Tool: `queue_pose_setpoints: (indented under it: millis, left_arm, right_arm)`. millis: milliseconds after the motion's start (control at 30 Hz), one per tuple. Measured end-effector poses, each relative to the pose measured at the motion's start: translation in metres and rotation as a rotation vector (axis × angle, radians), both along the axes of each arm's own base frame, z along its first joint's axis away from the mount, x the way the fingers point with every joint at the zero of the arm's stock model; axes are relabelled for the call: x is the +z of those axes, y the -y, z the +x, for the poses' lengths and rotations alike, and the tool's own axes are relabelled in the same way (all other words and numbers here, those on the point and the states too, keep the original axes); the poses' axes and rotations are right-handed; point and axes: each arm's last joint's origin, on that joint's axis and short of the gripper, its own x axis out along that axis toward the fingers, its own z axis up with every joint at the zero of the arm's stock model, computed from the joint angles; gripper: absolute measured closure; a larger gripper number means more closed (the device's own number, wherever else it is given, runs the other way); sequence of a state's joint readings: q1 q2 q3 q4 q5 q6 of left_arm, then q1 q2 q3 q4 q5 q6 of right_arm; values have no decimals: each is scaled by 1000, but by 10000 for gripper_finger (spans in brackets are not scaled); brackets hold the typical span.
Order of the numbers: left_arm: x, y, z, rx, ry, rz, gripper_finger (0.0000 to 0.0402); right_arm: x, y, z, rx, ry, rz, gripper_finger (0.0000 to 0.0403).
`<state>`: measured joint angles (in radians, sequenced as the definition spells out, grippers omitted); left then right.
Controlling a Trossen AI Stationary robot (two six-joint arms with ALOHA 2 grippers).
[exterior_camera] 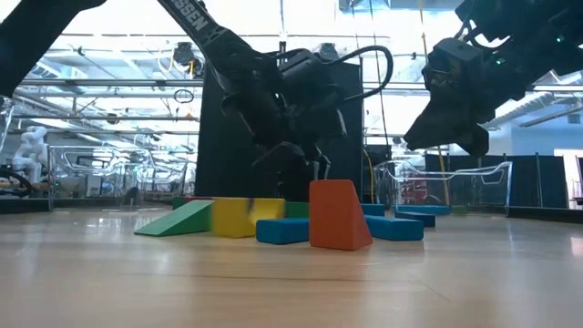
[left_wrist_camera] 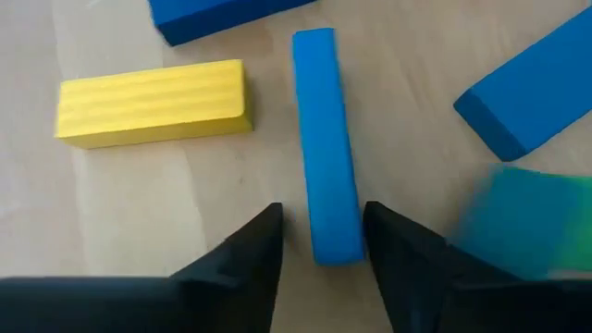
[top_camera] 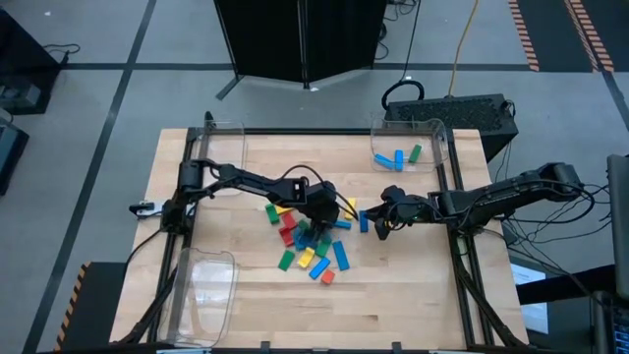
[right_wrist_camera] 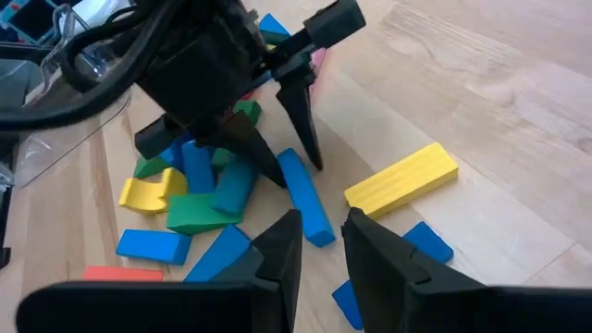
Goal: Sort blocks by size
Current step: Put the blue rectangular block into the top right transparent bin
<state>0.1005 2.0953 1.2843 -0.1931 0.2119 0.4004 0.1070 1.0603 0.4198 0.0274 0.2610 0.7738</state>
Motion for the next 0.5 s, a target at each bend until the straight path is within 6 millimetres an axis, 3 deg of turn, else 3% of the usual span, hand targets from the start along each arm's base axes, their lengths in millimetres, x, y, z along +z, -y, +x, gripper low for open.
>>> queue_pose_setpoints:
  millis: [333,500]
  left_arm:
    - [1,1,1,36,3,12,350]
    - [1,1,2,80,8,-9,352]
  right_arm:
    - [-4,0,-2,35,-52,-9,344]
    - [-10,0,-4,8,-102,-6,379]
